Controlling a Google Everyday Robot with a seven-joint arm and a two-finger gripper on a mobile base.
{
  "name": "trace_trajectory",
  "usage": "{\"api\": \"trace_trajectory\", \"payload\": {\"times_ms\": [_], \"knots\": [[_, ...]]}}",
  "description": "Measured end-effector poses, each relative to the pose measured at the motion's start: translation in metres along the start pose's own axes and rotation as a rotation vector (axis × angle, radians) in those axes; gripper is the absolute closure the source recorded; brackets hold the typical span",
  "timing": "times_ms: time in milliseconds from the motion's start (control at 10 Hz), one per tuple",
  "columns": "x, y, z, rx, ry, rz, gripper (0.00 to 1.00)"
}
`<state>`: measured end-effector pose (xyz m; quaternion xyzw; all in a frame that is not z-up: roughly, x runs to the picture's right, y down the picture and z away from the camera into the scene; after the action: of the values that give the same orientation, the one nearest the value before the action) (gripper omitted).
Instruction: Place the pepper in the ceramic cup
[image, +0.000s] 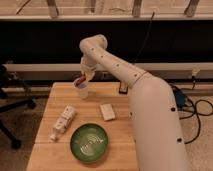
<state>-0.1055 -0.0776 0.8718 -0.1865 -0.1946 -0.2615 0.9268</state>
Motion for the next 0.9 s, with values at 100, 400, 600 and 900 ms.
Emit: {"api": "trace_trajectory", "payload": {"times_ms": [100, 400, 600, 900], "knots": [[0.001, -0.001, 0.0, 0.001, 0.014, -0.001, 0.34], [0.007, -0.003, -0.002, 0.012, 0.038, 0.001, 0.2], [0.009, -0.005, -0.005, 0.023, 0.049, -0.002, 0.2], [0.009, -0.008, -0.01, 0.043, 0.046, 0.001, 0.2]]}}
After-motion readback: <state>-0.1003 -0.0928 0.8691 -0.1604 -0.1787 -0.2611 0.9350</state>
